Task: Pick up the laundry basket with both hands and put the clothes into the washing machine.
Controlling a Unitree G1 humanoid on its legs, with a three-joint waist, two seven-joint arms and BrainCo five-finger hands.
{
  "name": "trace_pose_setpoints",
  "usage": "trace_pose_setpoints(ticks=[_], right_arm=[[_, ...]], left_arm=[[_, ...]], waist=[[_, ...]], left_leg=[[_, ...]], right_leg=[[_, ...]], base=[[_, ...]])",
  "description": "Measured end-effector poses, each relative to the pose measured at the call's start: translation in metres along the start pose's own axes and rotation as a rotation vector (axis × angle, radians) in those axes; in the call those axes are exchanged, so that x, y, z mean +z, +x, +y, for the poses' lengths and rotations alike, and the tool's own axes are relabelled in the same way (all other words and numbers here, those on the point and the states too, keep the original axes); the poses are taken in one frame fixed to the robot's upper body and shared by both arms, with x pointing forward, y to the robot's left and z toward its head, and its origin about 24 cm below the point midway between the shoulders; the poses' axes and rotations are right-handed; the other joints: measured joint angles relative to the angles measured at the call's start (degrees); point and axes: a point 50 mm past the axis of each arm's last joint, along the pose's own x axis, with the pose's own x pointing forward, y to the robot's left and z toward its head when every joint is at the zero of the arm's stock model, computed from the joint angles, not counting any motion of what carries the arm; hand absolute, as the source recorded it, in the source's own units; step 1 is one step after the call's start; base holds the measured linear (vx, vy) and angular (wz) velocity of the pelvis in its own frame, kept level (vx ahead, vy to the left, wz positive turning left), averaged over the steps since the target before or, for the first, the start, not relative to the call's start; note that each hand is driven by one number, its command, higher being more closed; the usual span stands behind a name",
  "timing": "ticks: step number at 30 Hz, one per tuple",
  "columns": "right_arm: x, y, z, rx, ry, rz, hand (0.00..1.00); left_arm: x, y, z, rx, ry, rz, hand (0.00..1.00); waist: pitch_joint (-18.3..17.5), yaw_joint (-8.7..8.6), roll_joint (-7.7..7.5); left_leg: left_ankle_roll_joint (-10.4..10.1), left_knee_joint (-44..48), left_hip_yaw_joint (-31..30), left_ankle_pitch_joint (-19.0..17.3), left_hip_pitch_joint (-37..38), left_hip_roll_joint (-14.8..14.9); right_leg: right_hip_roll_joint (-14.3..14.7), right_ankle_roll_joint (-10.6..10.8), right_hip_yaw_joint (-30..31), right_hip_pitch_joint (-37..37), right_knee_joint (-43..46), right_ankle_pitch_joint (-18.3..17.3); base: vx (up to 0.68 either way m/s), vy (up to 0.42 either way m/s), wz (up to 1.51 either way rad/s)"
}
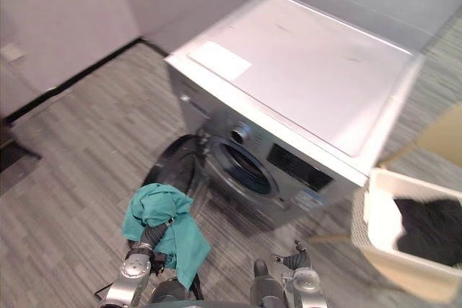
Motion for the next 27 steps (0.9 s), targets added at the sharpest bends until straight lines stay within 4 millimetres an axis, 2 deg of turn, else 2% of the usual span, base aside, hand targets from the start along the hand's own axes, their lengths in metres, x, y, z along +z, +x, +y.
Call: trace_pose_setpoints(ticks=[2,4,7,8,9,10,12,14,16,17,18,19,21,22,23,24,25,27], right_arm=[[-0.004,0.000,-0.007,-0.014,-0.014,0.010,0.00],[-0.010,-0.001,-0.012,-0.023,-0.022,0.026,0.00],[-0.011,-0.001,-0.014,-0.029,-0.025,0.026,0.00],[-0.012,-0.001,-0.016,-0.034,-0.028,0.029,0.00],[-0.012,0.000,-0.021,-0.044,-0.034,0.026,0.00],[-0.009,0.001,-0.022,-0.047,-0.036,0.020,0.00],[-0.005,0.003,-0.025,-0.059,-0.030,0.012,0.00],[0.001,0.005,-0.028,-0.070,-0.025,0.000,0.00],[0.006,0.006,-0.032,-0.092,-0.027,-0.017,0.00],[0.014,0.008,-0.030,-0.091,-0.022,-0.041,0.00],[0.018,0.008,-0.028,-0.085,-0.021,-0.058,0.00],[0.023,0.007,-0.025,-0.078,-0.018,-0.082,0.00],[0.044,0.009,-0.022,-0.076,0.012,-0.146,0.00],[0.064,0.010,-0.022,-0.084,0.027,-0.208,0.00],[0.084,0.009,-0.021,-0.094,0.042,-0.278,0.00],[0.094,0.008,-0.021,-0.099,0.048,-0.314,0.00],[0.116,0.004,-0.022,-0.111,0.069,-0.390,0.00],[0.136,0.000,-0.022,-0.115,0.099,-0.457,0.00]], left_arm=[[0.004,0.003,0.001,-0.002,0.009,-0.013,1.00],[0.007,0.006,0.001,-0.003,0.010,-0.016,1.00],[0.006,0.006,0.000,-0.004,0.011,-0.013,1.00],[0.003,0.004,0.000,-0.005,0.008,-0.001,1.00],[-0.001,0.002,-0.002,-0.007,0.003,0.011,1.00],[-0.002,0.002,-0.002,-0.007,0.003,0.016,1.00],[-0.006,0.002,-0.002,-0.004,0.002,0.034,1.00],[-0.007,0.002,-0.001,0.017,0.000,0.036,1.00],[-0.006,0.002,0.000,0.029,-0.007,0.030,1.00],[0.002,0.007,0.001,0.038,-0.015,0.010,1.00],[0.007,0.009,0.002,0.043,-0.019,-0.006,1.00],[0.021,0.014,0.007,0.065,-0.019,-0.052,1.00],[0.053,0.023,0.009,0.081,-0.037,-0.154,1.00],[0.069,0.026,0.011,0.100,-0.057,-0.206,1.00],[0.081,0.028,0.013,0.118,-0.068,-0.242,1.00],[0.088,0.030,0.013,0.121,-0.072,-0.263,1.00],[0.110,0.034,0.013,0.127,-0.078,-0.324,1.00],[0.139,0.037,0.012,0.137,-0.090,-0.403,1.00]], waist=[[-0.1,-1.73,1.14],[-0.2,-2.16,1.80],[0.1,-2.12,2.03],[0.3,-1.55,2.61],[0.6,-0.81,3.96],[1.0,-0.84,3.44],[1.2,-0.75,3.37],[1.6,-0.66,2.92],[2.1,-0.29,3.82],[4.1,0.13,2.67],[4.8,0.03,1.93],[6.1,0.25,0.81],[9.6,0.68,0.07],[10.6,0.95,0.12],[11.5,0.95,0.13],[12.4,0.87,0.10],[14.4,0.64,0.42],[15.2,0.64,0.27]], left_leg=[[0.0,-0.2,-0.2,0.1,0.6,-0.1],[0.0,0.6,-1.5,0.1,1.6,0.5],[-1.1,13.8,-2.2,-0.6,-2.0,4.3],[-1.0,21.0,-3.6,-0.5,-3.9,6.6],[-0.6,27.7,-6.8,0.0,-6.1,8.6],[-0.4,29.8,-9.0,0.2,-7.9,8.6],[-0.6,26.4,-15.9,-4.7,-8.8,4.6],[-0.6,19.4,-20.3,-5.1,-8.8,1.7],[-2.2,10.2,-23.7,-3.5,-7.5,0.3],[-2.7,11.3,-22.0,-3.2,-7.6,-0.4],[-1.8,12.6,-21.4,-4.0,-8.5,-1.1],[-1.3,17.1,-20.7,-5.6,-11.8,-1.7],[-0.5,23.1,-19.5,-7.0,-17.1,-1.7],[-0.1,27.8,-18.3,-8.9,-21.4,-0.7],[0.5,32.2,-17.5,-11.5,-24.8,0.1],[0.9,34.7,-17.2,-12.6,-26.1,0.3],[1.4,40.2,-16.9,-15.2,-29.7,0.7],[1.4,46.0,-16.9,-17.4,-35.9,1.7]], right_leg=[[-0.2,-0.4,-4.8,0.8,-0.2,0.4],[0.6,-0.4,-3.5,2.2,-1.1,0.4],[1.7,-1.2,-0.9,3.0,-1.1,-0.2],[2.8,-1.7,1.2,3.1,-0.8,-1.0],[3.9,-2.3,3.0,4.1,-0.7,-1.5],[4.1,-2.4,3.8,4.2,-0.6,-1.7],[3.3,-2.2,7.5,3.8,-0.2,-2.0],[2.5,-1.1,10.0,2.7,1.4,-2.7],[3.0,0.6,11.6,-0.6,6.5,-5.1],[1.6,2.1,12.0,-3.3,12.4,-7.1],[0.4,2.5,11.2,-4.7,14.5,-7.5],[-0.8,3.2,11.1,-8.0,18.3,-8.3],[-1.5,3.2,10.7,-13.6,23.6,-8.3],[-1.5,3.3,11.1,-18.4,27.5,-8.6],[-1.5,3.7,11.7,-22.3,31.3,-10.3],[-2.0,3.9,11.7,-23.8,33.4,-11.6],[-3.0,4.3,12.0,-27.8,38.6,-13.7],[-3.1,4.0,12.7,-34.4,44.2,-15.3]], base=[[0.06,-0.030,-0.27],[0.08,-0.096,-0.32],[0.02,-0.118,-0.52],[0.00,-0.050,-0.83],[0.03,0.000,-0.84],[0.06,0.066,-0.70],[0.07,0.096,-0.61],[0.05,0.163,-0.67],[0.03,0.235,-0.74],[0.00,0.161,-0.44],[-0.02,0.177,-0.32],[0.00,0.179,-0.08],[-0.07,0.176,-0.19],[-0.19,0.130,-0.51],[-0.17,0.097,-0.56],[-0.22,0.102,-0.40],[-0.19,0.073,-0.15],[-0.19,0.061,-0.10]])
